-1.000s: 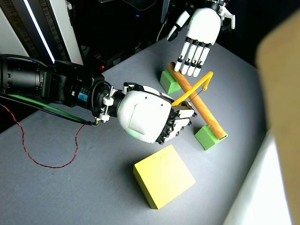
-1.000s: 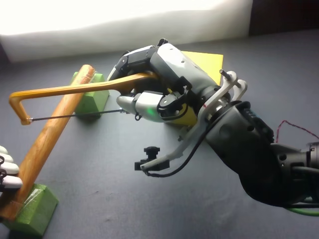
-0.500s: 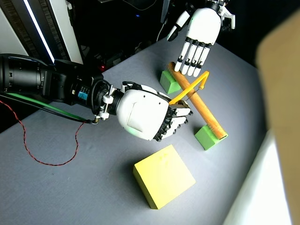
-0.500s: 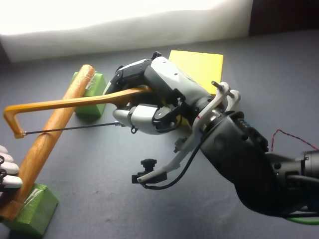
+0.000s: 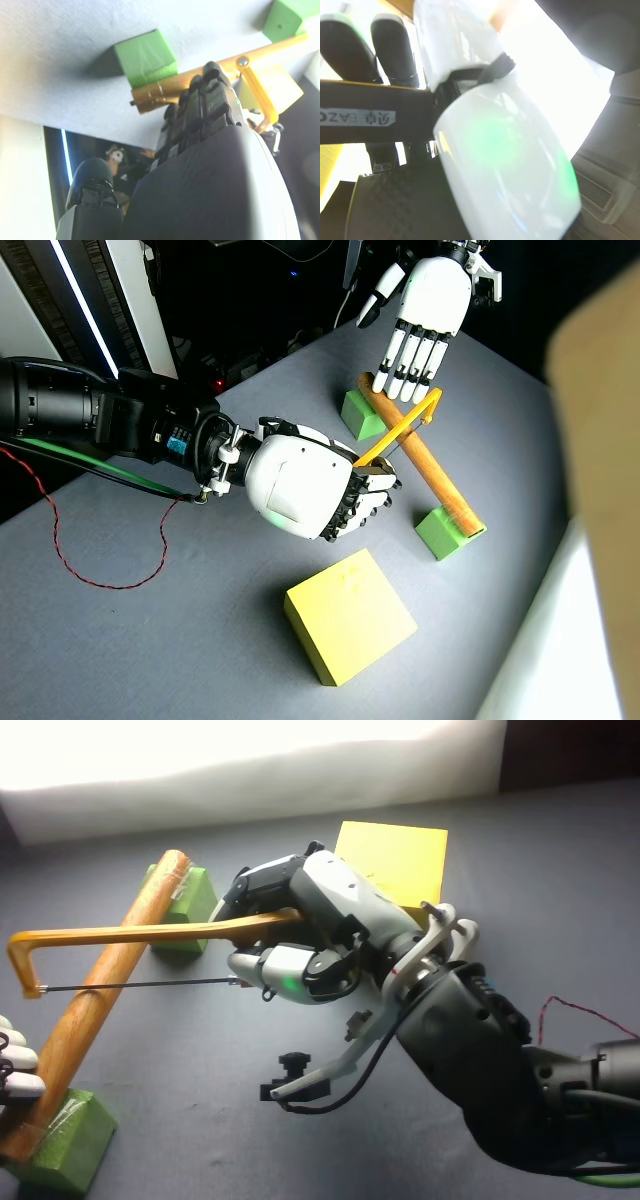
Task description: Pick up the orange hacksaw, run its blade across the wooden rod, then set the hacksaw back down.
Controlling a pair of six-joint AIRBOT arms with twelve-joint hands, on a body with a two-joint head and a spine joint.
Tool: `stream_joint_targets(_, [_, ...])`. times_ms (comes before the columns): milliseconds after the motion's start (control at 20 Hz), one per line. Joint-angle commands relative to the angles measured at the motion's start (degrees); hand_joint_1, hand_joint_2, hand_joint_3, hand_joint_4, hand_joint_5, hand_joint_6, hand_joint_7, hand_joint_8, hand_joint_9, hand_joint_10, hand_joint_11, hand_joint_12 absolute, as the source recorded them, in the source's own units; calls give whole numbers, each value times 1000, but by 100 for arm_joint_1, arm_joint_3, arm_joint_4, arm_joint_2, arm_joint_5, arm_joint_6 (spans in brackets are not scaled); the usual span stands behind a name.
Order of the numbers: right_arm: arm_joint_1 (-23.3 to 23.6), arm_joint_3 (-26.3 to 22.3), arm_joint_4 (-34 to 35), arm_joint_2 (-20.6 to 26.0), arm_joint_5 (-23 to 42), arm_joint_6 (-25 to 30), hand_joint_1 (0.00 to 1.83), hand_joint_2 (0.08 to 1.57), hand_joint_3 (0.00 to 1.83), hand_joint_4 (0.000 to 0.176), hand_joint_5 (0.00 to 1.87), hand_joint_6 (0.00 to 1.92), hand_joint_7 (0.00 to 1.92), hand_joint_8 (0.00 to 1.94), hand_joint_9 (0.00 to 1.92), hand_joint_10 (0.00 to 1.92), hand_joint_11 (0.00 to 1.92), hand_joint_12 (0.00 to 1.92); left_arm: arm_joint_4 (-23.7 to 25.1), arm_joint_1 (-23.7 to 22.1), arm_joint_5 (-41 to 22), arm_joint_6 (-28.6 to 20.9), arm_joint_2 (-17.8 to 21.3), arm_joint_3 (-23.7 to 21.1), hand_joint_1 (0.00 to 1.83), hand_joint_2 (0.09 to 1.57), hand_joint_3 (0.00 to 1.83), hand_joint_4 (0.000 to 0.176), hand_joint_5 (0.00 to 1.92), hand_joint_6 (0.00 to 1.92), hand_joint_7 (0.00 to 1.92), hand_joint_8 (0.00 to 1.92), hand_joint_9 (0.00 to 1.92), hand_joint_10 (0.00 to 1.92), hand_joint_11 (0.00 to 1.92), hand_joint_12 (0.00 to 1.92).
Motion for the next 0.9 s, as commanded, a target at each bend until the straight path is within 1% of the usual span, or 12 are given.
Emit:
stream_joint_targets(0, [65,12,-357,-17,454,74,1385,1108,0,0,918,862,948,1017,1014,1213,1012,1248,-250,-16,-116,8,-9,44,16,1250,1,0,2,0,0,0,13,1,0,112])
stream_joint_targets(50, [69,43,-357,-60,456,74,1385,1106,0,0,922,860,956,1005,1012,1215,999,1265,-250,-16,-110,8,-9,48,33,1252,1,0,0,0,0,0,3,0,0,83])
stream_joint_targets(100, [74,84,-357,-111,458,77,1389,1095,0,0,943,823,991,951,1034,1178,1018,1241,-250,-16,-90,7,-12,52,28,1245,0,0,0,0,0,0,14,3,0,102])
stream_joint_targets(150, [81,130,-357,-168,456,86,1387,1100,2,0,911,873,988,950,1025,1195,1021,1237,-250,-16,-35,-1,-12,53,11,1241,0,0,0,0,0,0,21,3,0,134])
stream_joint_targets(250, [93,255,-357,-315,452,127,1387,1105,0,0,905,890,981,955,1017,1214,1004,1257,-250,-16,63,-12,-13,55,69,1232,0,0,28,4,26,4,53,7,0,203])
stream_joint_targets(400, [137,491,-358,-572,415,154,1383,1114,1,0,875,933,951,1006,1013,1213,1010,1235,-250,-15,105,-23,-13,60,58,1236,1,0,50,2,33,2,58,1,0,176])
stream_joint_targets(500, [187,628,-358,-686,388,184,1383,1115,1,0,879,915,945,1023,1009,1226,1012,1235,-250,-15,122,-28,-12,64,26,1241,3,0,33,1,18,1,47,0,0,171])
stream_joint_targets(550, [224,732,-359,-778,375,214,1383,1115,1,0,881,915,945,1021,1007,1228,1009,1235,-250,-15,140,-30,-14,65,30,1238,1,0,21,1,6,1,34,1,0,143])
stream_joint_targets(600, [254,805,-359,-851,369,243,1386,1107,0,0,892,904,972,969,1023,1204,1007,1237,-250,-15,146,-32,-16,66,54,1235,0,0,20,1,8,2,33,1,0,128])
stream_joint_targets(650, [294,889,-359,-942,343,252,1386,1105,1,0,883,916,972,965,1035,1183,1020,1233,-250,-15,150,-33,-21,69,35,1241,2,0,16,0,0,0,23,0,0,90])
stream_joint_targets(800, [367,1075,-359,-1161,253,267,1385,1106,1,0,886,909,970,976,1027,1194,1023,1236,-250,-15,150,-34,-25,72,32,1245,1,0,1,0,0,0,19,1,0,107])
stream_joint_targets(850, [407,1211,-359,-1317,176,284,1386,1107,1,0,888,907,968,981,1025,1195,1025,1238,-250,-15,150,-34,-25,72,51,1233,0,0,17,3,12,2,32,3,0,152])
